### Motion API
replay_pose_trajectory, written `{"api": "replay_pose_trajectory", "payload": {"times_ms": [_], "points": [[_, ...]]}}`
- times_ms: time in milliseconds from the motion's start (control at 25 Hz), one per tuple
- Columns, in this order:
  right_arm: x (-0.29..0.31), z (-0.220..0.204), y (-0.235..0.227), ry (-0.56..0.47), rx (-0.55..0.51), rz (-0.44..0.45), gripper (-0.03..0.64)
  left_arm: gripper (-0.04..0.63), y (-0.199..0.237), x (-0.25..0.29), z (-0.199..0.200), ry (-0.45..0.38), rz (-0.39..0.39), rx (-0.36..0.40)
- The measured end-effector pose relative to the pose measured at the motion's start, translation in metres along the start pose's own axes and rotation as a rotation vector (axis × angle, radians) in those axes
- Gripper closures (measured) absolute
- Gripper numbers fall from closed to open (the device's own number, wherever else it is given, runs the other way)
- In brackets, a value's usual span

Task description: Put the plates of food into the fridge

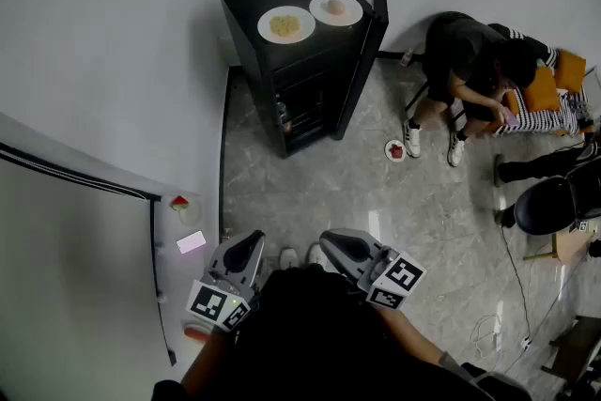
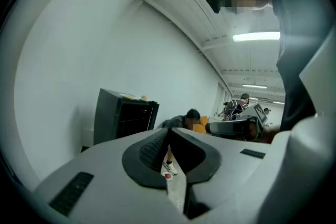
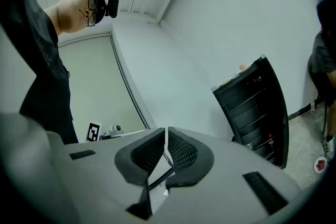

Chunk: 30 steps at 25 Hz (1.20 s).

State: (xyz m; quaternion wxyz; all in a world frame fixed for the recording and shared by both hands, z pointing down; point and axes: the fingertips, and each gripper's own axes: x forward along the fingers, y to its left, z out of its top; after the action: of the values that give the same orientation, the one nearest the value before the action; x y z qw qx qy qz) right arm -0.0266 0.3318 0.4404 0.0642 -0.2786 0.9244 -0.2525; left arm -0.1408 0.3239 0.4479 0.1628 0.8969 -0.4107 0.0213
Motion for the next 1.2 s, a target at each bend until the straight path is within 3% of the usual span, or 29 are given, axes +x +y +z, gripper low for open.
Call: {"api": "replay_pose_trajectory", "payload": {"times_ms": [520, 1200], "points": [[-0.042, 0.003, -0.037, -0.027, 0.020, 0.011, 0.586, 0.558, -0.017, 0.024, 0.004, -0.019, 0.060, 0.000], [-0.035, 0.020, -0.097, -0.038, 0.072, -0.032, 0.586, 0.558, 0.004, 0.084, 0.016, -0.048, 0.034, 0.013]]}}
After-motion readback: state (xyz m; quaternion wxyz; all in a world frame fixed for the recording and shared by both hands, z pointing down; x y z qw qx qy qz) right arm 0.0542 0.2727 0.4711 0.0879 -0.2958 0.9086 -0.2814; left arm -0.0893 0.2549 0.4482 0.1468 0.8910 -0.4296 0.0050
